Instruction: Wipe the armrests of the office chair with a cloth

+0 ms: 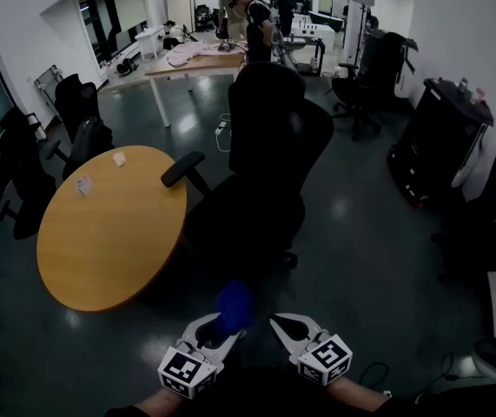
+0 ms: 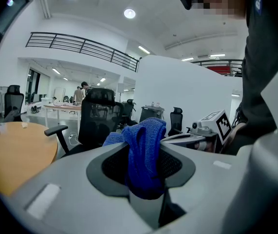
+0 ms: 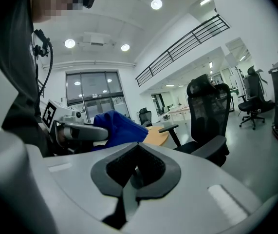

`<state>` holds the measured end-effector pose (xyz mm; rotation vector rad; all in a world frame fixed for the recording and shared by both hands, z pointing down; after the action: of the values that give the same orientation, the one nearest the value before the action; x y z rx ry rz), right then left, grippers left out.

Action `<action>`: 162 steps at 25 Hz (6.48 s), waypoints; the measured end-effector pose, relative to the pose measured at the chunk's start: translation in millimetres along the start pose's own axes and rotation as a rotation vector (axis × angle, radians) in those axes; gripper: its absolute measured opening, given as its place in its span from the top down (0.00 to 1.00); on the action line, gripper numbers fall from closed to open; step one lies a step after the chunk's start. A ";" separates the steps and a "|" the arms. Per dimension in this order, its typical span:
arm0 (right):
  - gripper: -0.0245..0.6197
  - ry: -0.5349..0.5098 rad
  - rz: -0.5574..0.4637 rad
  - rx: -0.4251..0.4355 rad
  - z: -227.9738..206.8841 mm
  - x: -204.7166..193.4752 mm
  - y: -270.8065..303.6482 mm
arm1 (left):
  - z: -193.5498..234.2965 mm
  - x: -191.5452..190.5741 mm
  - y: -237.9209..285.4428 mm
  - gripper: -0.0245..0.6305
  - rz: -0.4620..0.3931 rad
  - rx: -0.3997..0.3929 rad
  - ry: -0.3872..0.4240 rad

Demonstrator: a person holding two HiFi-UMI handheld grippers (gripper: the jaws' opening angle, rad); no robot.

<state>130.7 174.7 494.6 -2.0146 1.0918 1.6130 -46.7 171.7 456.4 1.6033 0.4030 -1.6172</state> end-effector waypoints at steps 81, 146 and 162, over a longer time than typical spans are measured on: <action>0.95 0.070 0.176 -0.260 -228.2 127.0 340.2 | 631.2 129.8 297.3 0.72 0.122 0.134 0.109; 0.95 0.003 0.206 -0.100 -230.8 141.1 355.2 | 686.3 -35.2 202.1 0.72 0.520 0.428 -0.171; 0.95 0.088 0.159 -0.219 -240.8 124.8 310.3 | 646.9 69.0 306.8 0.72 0.339 0.309 0.088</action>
<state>72.4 -233.0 511.0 -2.2046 1.1778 1.8084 -259.9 -504.4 578.6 1.8604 -0.0806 -1.3984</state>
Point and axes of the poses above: the fingertips, and each gripper's own axes: y forward along the fingers, z to its left, x out of its top, the point moved 7 cm from there along -y, backward along the fingers, and after that the axes turned 1 degree about z, right-handed, at the moved point
